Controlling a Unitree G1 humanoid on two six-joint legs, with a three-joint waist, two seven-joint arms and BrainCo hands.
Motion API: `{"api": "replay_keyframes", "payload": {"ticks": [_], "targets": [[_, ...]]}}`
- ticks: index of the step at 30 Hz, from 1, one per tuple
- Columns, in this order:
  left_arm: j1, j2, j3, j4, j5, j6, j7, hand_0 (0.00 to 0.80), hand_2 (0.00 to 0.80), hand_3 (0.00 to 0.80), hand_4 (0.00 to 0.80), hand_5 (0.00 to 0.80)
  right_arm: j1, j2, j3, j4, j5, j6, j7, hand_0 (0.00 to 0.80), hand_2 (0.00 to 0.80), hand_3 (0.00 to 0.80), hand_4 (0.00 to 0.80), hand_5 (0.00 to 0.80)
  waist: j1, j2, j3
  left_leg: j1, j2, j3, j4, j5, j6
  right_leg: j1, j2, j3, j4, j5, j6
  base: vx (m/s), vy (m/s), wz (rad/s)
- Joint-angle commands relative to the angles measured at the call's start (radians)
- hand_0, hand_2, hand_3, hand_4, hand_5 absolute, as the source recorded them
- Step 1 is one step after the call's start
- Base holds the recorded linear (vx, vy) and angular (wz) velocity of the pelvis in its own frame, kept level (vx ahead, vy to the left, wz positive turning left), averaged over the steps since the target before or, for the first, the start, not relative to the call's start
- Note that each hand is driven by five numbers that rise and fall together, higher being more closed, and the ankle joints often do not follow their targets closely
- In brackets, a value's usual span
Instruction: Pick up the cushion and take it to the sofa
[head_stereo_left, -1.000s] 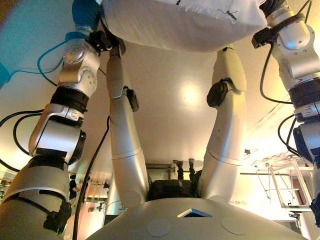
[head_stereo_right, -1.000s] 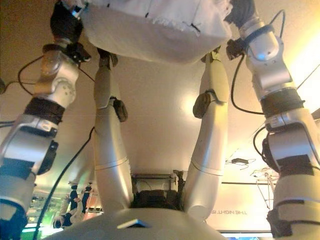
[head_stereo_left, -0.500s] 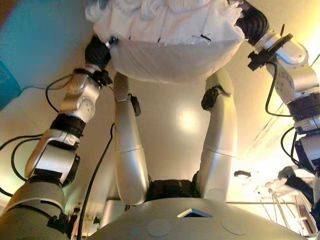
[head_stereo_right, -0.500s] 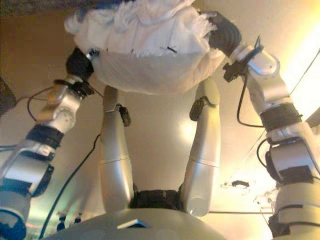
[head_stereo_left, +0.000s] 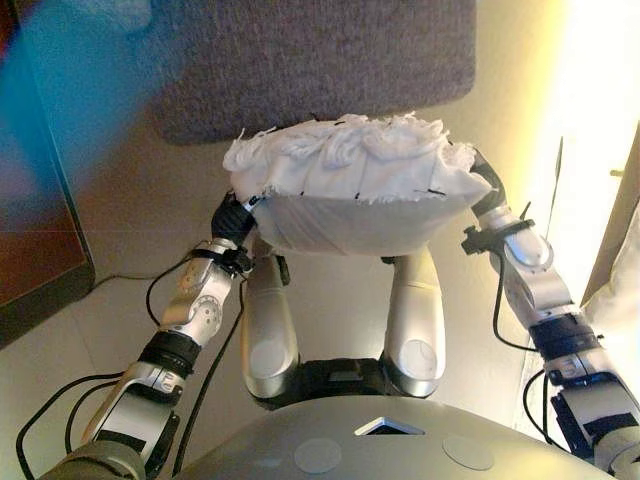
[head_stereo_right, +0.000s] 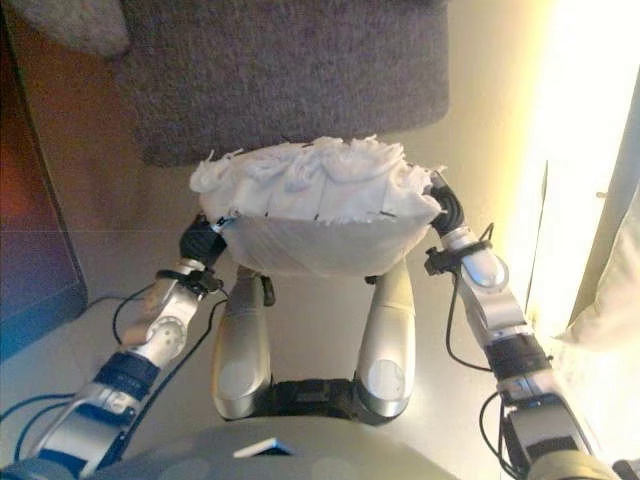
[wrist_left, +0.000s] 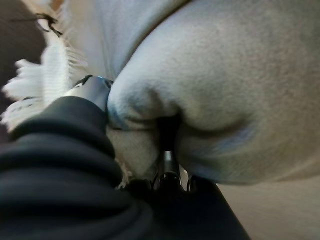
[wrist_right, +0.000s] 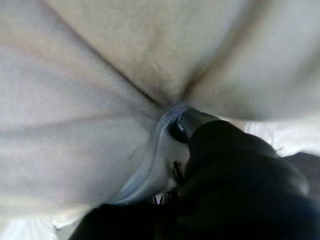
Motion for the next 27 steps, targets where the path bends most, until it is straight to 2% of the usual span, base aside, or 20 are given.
{"api": "replay_keyframes", "payload": {"ticks": [1, 5, 6, 10, 18, 27], "targets": [[0.028, -0.02, 0.009, -0.25, 0.003, -0.084, -0.033, 0.8, 0.8, 0.8, 0.8, 0.8, 0.029, 0.05, 0.023, -0.215, -0.061, -0.103, 0.038, 0.8, 0.8, 0.8, 0.8, 0.8, 0.023, -0.013, -0.086, 0.022, 0.036, 0.007, 0.081, -0.079, 0.04, 0.161, -0.089, -0.015, -0.177, 0.063, 0.108, 0.125, 0.013, 0.03], [0.116, -0.037, 0.042, -0.313, 0.056, -0.111, 0.006, 0.8, 0.8, 0.8, 0.8, 0.8, 0.111, 0.076, 0.017, -0.285, -0.088, -0.109, 0.021, 0.8, 0.8, 0.8, 0.8, 0.8, 0.034, -0.02, -0.181, 0.153, 0.045, 0.014, 0.023, -0.08, 0.044, 0.315, -0.077, -0.036, -0.235, 0.05, 0.104, 0.176, -0.016, 0.05], [0.158, -0.043, 0.055, -0.343, 0.103, -0.126, 0.017, 0.8, 0.8, 0.8, 0.8, 0.8, 0.148, 0.085, 0.007, -0.31, -0.093, -0.104, 0.012, 0.8, 0.8, 0.8, 0.8, 0.8, 0.041, -0.022, -0.226, 0.206, 0.049, 0.022, -0.004, -0.081, 0.046, 0.377, -0.071, -0.048, -0.264, 0.046, 0.103, 0.225, -0.007, 0.06], [0.261, -0.06, 0.071, -0.403, 0.182, -0.166, 0.025, 0.8, 0.8, 0.8, 0.8, 0.8, 0.244, 0.095, -0.009, -0.37, -0.119, -0.108, -0.022, 0.8, 0.8, 0.8, 0.8, 0.8, 0.048, -0.021, -0.315, 0.325, 0.062, 0.049, -0.084, -0.07, 0.049, 0.487, -0.057, -0.069, -0.325, 0.049, 0.099, 0.172, 0.01, -0.02], [0.263, -0.075, 0.051, -0.409, 0.251, -0.21, 0.104, 0.8, 0.8, 0.8, 0.8, 0.8, 0.245, 0.113, 0.02, -0.404, -0.185, -0.118, -0.167, 0.8, 0.8, 0.8, 0.8, 0.8, 0.041, -0.023, -0.394, 0.453, 0.072, 0.094, -0.177, -0.066, 0.044, 0.601, -0.052, -0.105, -0.414, 0.068, 0.104, 0.033, -0.006, -0.01], [0.251, -0.048, 0.085, -0.44, 0.234, -0.184, 0.083, 0.8, 0.8, 0.8, 0.8, 0.8, 0.239, 0.101, 0.023, -0.421, -0.2, -0.117, -0.206, 0.8, 0.8, 0.8, 0.8, 0.8, 0.03, -0.018, -0.422, 0.498, 0.085, 0.113, -0.183, -0.075, 0.041, 0.636, -0.044, -0.101, -0.416, 0.05, 0.095, 0.018, -0.051, -0.06]]}}
